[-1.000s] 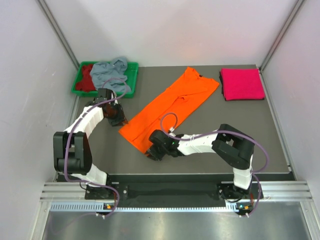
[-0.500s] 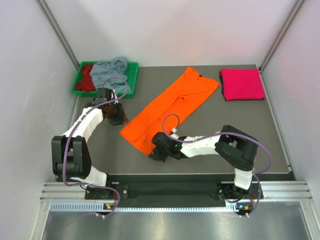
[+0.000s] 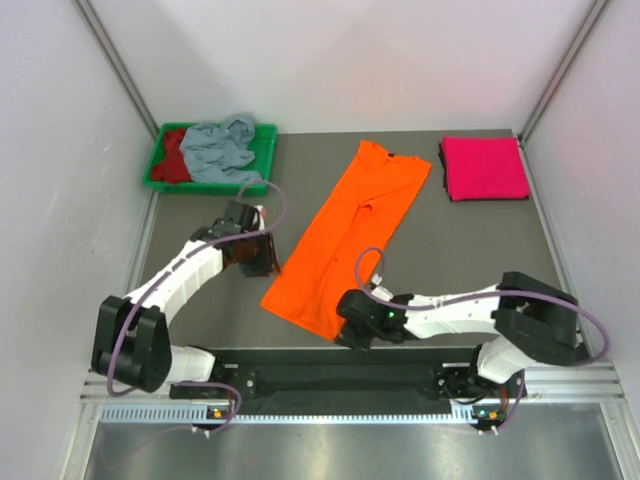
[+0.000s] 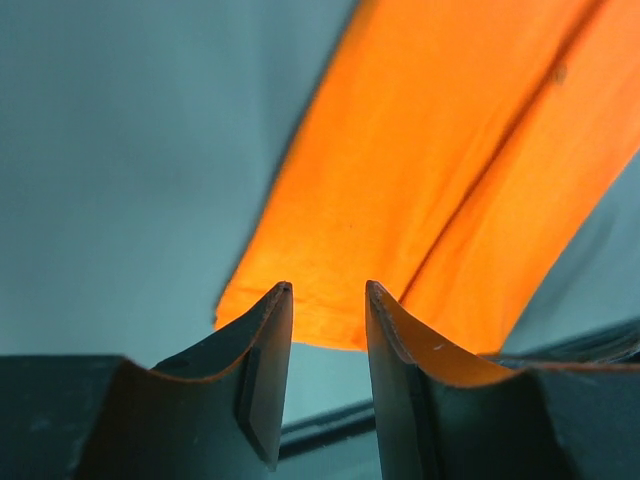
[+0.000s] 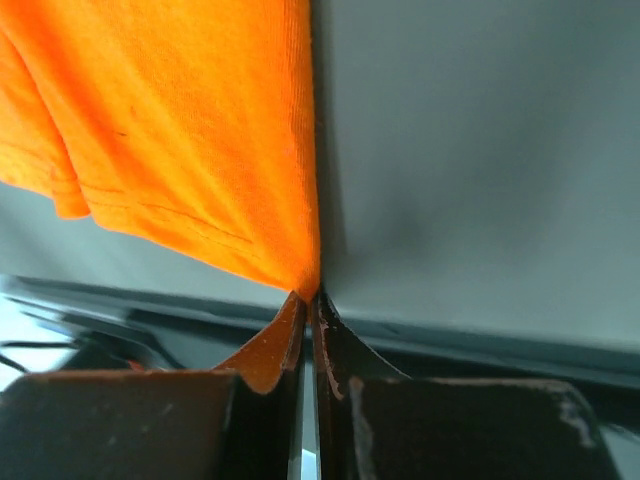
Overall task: Fold and stack the t-shirts
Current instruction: Fold the tshirt
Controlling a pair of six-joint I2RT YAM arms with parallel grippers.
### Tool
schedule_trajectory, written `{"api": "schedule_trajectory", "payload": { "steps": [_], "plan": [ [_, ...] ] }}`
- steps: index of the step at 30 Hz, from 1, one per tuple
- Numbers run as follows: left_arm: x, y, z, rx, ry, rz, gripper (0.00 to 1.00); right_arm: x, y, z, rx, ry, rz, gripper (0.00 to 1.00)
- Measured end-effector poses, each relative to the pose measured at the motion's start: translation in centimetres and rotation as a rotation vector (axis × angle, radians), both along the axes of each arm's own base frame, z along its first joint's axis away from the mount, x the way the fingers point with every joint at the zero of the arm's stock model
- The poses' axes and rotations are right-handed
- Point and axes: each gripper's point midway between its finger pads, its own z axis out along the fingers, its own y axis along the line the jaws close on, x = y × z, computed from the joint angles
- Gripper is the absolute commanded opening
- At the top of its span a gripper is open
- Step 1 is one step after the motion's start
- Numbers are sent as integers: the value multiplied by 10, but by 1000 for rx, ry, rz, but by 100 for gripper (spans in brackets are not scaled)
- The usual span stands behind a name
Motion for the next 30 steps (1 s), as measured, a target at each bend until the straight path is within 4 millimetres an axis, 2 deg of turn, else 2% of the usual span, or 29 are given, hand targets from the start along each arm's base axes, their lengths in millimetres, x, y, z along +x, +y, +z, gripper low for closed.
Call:
{"api": "schedule_trajectory", "payload": {
  "steps": [4,10,18,25,30],
  "plan": [
    [-36,-28,-5,-22,27,-63,39,-19,-30,0,-45,-3,42,0],
    [-76,-56,-4,-47,32,-128,39,-38,-70,-1,-85,-6,80,0],
    [-117,-56,-30,1,80,-135,40,-38,-87,20,-63,-66,97,0],
    [-143,-52,-52,1,148,-115,39,-46,-115,2,-116,-53,98,0],
    [-151,-55,-62,-34,181,-95,38,-47,-122,1,-113,-58,96,0]
  ]
}}
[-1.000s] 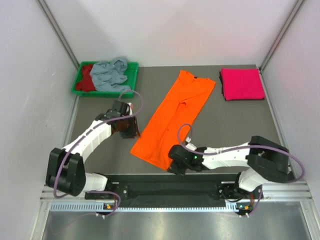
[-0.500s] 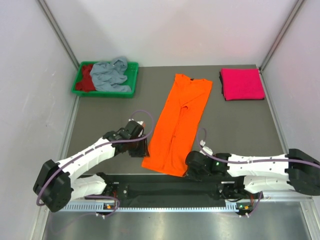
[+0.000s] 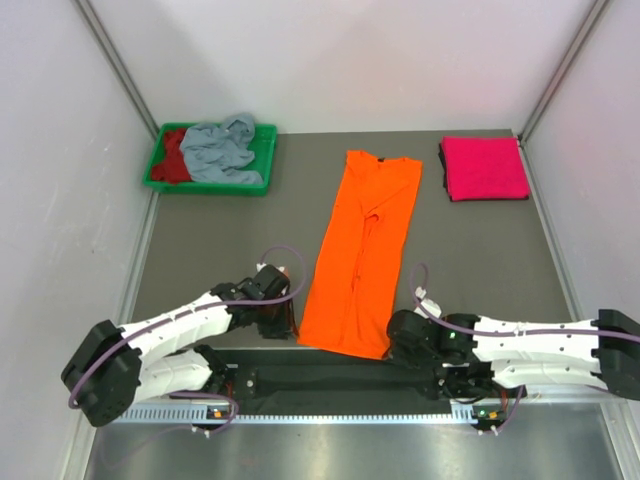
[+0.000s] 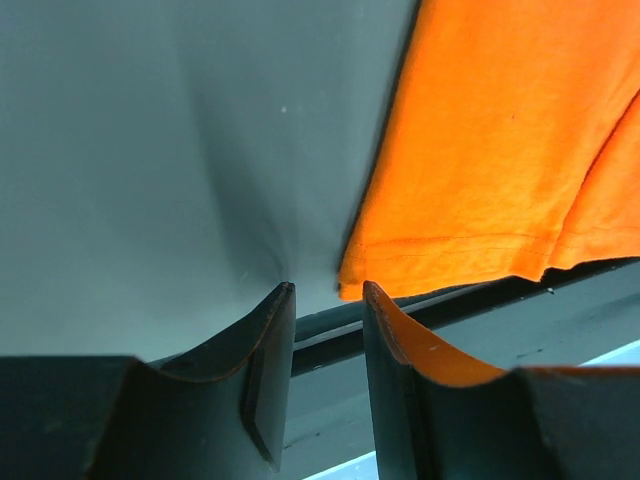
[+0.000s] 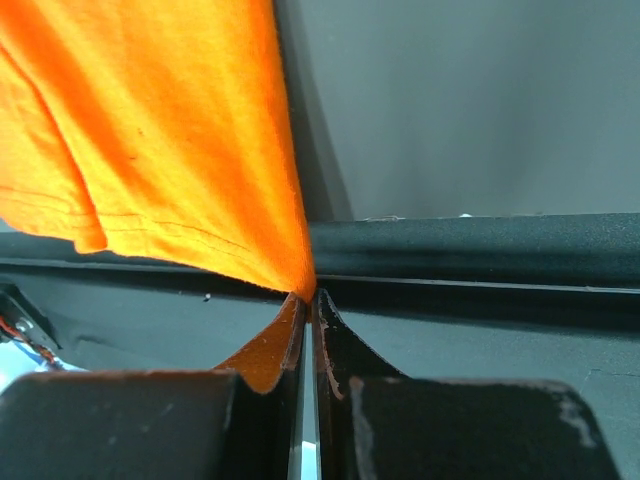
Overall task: Fold and stack the t-shirts
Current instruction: Fold the tshirt
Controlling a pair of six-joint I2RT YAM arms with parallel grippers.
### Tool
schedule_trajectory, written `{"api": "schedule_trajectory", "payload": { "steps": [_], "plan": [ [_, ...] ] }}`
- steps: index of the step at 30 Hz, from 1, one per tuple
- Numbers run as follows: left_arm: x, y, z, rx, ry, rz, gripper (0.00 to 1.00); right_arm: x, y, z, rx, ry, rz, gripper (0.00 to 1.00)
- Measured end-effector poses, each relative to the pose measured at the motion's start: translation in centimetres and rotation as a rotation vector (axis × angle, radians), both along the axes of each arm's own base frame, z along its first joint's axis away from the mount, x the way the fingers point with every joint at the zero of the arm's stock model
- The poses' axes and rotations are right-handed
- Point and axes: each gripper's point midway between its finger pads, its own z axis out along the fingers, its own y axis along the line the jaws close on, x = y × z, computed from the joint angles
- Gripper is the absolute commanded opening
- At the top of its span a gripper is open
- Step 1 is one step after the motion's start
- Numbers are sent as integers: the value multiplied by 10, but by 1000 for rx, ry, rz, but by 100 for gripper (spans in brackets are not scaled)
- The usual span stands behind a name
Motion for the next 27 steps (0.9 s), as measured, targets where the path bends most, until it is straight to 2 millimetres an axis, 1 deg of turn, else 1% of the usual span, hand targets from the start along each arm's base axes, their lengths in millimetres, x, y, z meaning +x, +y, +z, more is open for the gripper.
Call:
{"api": "schedule_trajectory", "payload": {
  "steps": [4,9,13,22,26,27],
  "plan": [
    [-2,-7,-3,-39,12,12,38,1,0,3,10,-9,-2,0],
    [2,-16,0,-79,8,25,36,1,0,3,11,-10,-2,0],
    [1,-15,-5,-71,21,31,32,2,1,6,21,-15,-3,0],
    [-1,-17,-6,-67,23,32,31,4,0,9,34,-33,-9,0],
    [-3,-22,-7,-79,37,25,15,3,-5,7,34,-37,-10,0],
    [-3,-23,-8,-78,36,22,4,3,-6,6,31,-38,-11,0]
  ]
}}
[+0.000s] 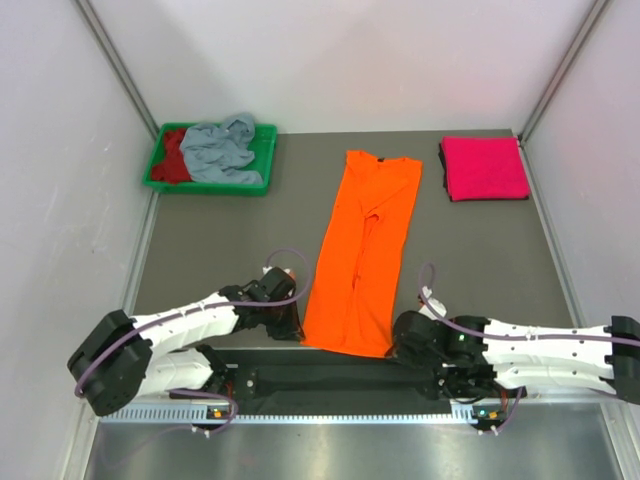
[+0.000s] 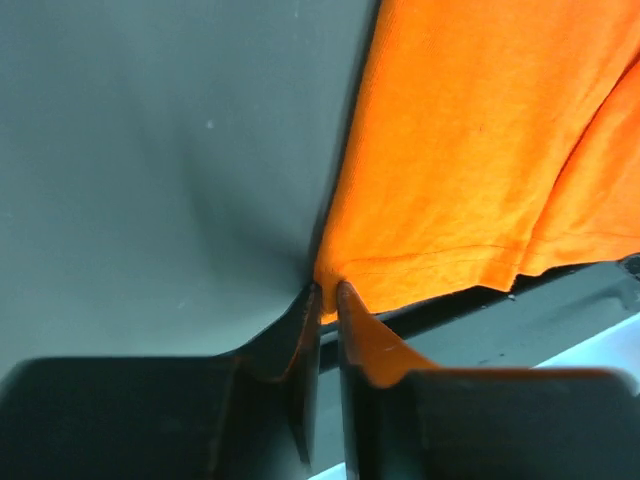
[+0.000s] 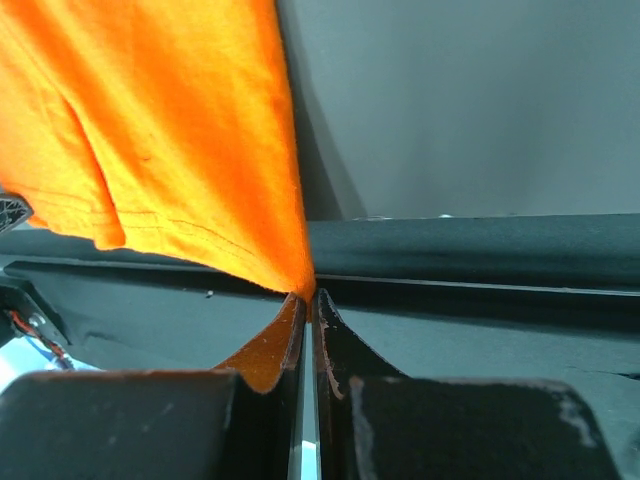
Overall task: Fold and stack the t-shirts
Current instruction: Fold the tshirt
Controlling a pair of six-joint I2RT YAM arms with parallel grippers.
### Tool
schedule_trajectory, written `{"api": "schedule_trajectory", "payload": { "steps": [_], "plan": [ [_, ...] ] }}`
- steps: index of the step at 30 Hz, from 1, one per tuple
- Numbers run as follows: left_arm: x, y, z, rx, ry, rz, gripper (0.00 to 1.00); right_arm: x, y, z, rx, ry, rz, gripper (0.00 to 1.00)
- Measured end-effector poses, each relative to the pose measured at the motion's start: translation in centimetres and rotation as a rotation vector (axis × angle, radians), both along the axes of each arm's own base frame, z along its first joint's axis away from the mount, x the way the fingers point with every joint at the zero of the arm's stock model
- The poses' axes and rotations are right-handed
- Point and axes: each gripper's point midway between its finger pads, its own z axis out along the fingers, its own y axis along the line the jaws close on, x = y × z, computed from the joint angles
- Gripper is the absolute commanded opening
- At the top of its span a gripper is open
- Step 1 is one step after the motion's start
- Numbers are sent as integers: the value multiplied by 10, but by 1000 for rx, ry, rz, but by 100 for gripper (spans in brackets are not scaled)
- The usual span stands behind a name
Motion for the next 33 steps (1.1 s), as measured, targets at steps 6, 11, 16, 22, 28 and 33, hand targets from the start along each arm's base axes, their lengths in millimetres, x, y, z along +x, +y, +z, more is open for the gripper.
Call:
{"api": "schedule_trajectory", "payload": {
  "steps": [6,11,16,22,28,33],
  "plan": [
    [-3,-4,2,-5,6,-5,0,-2,-8,-3,-28,2,3,0],
    [1,-14,13,-30,-8,-13,0,-3,-13,-5,-58,-9,33,0],
    [10,-25,25,-52,-24,-15,0,1,-12,1,-97,-41,77,0],
    [19,-35,31,-50,-19,-22,0,18,3,27,-127,-129,127,0],
    [46,-54,44,-22,-53,-29,0,46,2,40,-190,-202,159,0],
    [79,-69,41,18,-66,-37,0,82,-9,44,-270,-230,162,0]
  ]
}}
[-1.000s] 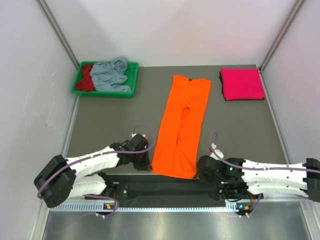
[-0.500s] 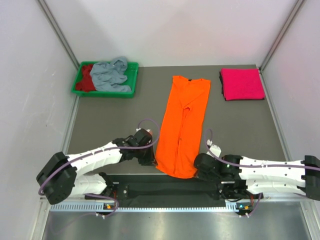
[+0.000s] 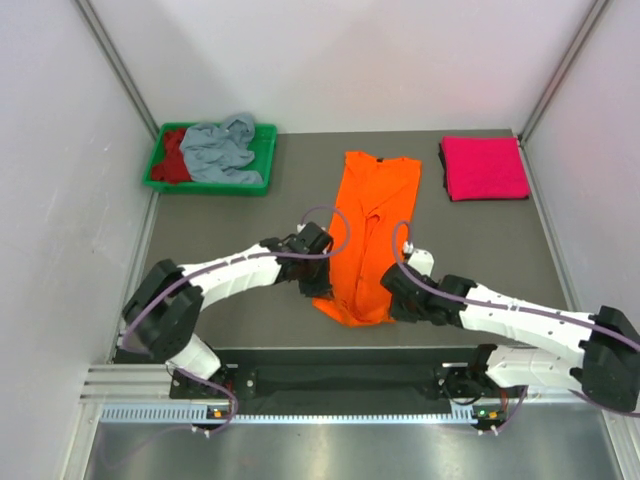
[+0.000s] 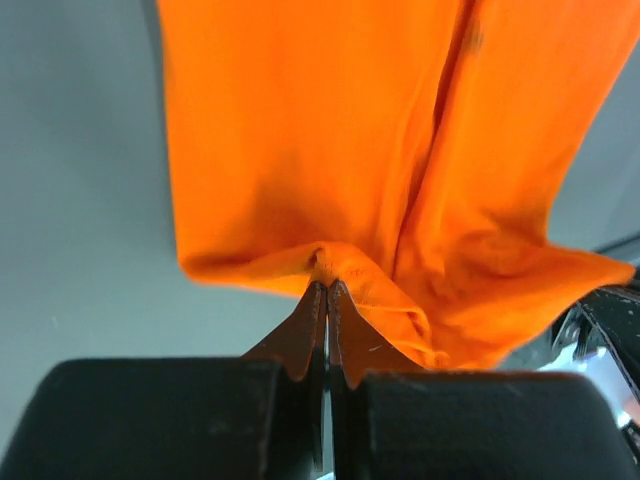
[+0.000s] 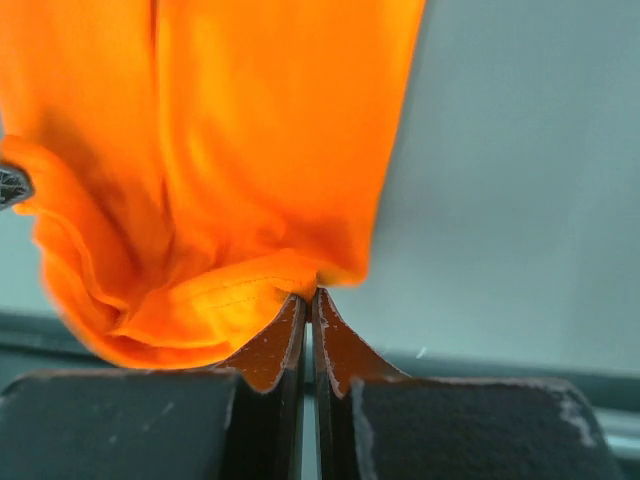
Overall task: Fold and stack the t-shirts
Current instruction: Fold the tshirt
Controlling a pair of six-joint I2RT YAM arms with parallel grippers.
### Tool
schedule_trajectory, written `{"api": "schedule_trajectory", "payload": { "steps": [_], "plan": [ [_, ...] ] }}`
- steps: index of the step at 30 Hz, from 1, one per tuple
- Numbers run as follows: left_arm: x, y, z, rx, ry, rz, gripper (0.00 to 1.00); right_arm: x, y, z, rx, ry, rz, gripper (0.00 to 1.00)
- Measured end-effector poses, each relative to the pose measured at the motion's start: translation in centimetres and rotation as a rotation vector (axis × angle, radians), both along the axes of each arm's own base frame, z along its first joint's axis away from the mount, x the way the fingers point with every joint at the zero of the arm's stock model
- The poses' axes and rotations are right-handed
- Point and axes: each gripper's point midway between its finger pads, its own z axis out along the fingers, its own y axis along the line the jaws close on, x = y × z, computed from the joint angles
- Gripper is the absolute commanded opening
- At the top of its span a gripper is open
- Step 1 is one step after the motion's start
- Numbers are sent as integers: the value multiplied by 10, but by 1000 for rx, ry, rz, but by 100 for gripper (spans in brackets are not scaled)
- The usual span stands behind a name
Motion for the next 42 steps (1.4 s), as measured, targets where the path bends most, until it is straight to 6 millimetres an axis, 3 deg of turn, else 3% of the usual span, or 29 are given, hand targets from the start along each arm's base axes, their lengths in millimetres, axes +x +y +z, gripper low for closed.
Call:
{"api": "schedule_trajectory", "payload": {
  "steps": [7,16,26,37,42],
  "plan": [
    [62,-3,-4,28,-14,44,0,42,-12,-7,-83,-3,29,0],
    [145,-4,19,-9,-93,90,0,100,-11,-1,-120,-25,67,0],
    [192,-12,9,-52,-85,78,0,153,-23,8,-112,-48,72,0],
    [252,-22,18,-139,-137,87,0,198,-39,4,-67,-59,49,0],
    [257,-21,10,-146,-124,92,0,214,-42,10,-43,-86,42,0]
  ]
}}
